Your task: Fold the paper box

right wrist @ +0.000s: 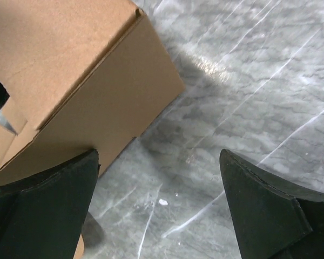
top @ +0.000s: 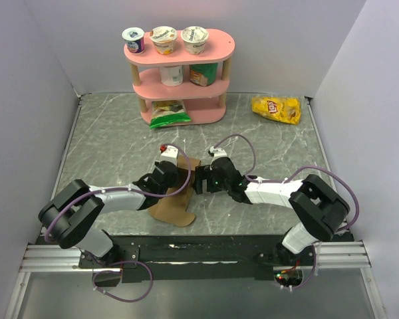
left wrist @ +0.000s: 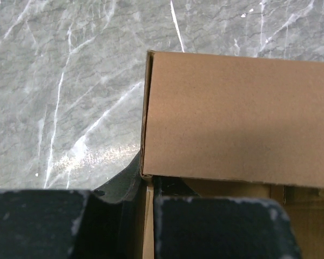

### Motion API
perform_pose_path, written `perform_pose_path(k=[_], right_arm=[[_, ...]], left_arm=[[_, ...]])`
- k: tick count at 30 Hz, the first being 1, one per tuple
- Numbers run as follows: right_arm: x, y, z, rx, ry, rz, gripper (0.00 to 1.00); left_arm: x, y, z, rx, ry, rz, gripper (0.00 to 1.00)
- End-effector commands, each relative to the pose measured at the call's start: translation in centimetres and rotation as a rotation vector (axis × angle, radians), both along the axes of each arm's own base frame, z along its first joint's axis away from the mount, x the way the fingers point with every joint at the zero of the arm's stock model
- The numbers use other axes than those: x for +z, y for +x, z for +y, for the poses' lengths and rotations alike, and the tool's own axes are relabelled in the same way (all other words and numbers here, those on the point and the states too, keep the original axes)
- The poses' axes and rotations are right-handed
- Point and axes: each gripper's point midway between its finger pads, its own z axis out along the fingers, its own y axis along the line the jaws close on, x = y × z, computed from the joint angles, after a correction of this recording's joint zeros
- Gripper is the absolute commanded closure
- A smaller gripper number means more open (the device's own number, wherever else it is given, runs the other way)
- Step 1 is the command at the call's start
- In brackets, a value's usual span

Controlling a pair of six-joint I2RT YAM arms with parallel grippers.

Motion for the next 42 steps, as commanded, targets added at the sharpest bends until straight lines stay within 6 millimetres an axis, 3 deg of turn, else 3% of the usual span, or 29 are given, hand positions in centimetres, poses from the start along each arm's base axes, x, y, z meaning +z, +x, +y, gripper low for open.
perform_pose_path(k=[1,9,17,29,37,42], right_arm=[[4.1,2.8,2.4,-0.063,0.131,-0.152,0.00],[7.1,1.8,3.9,0.056,0.225,-0.304,0.00],[8.5,0.0,5.6,0.192,0.300,-0.357,0.00],[8.7,-0.2,6.2,0.235,0.309,-0.371,0.00],[6.3,1.5,5.2,0.151,0.211,-0.358,0.02],[6.9,2.7,3.6,-0.007,0.179,-0.357,0.06]], left_arm=[[-0.5,-1.0,-1.7,-0.070,-0.032,0.043,0.99],[-0.3,-1.0,-1.7,-0.074,-0.035,0.038,0.99],[-0.3,-1.0,-1.7,-0.078,-0.033,0.039,0.99],[-0.4,-1.1,-1.9,-0.086,-0.035,0.040,0.99],[-0.3,-1.1,-1.9,-0.088,-0.036,0.038,0.99],[-0.4,-1.0,-1.8,-0.078,-0.040,0.042,0.99]])
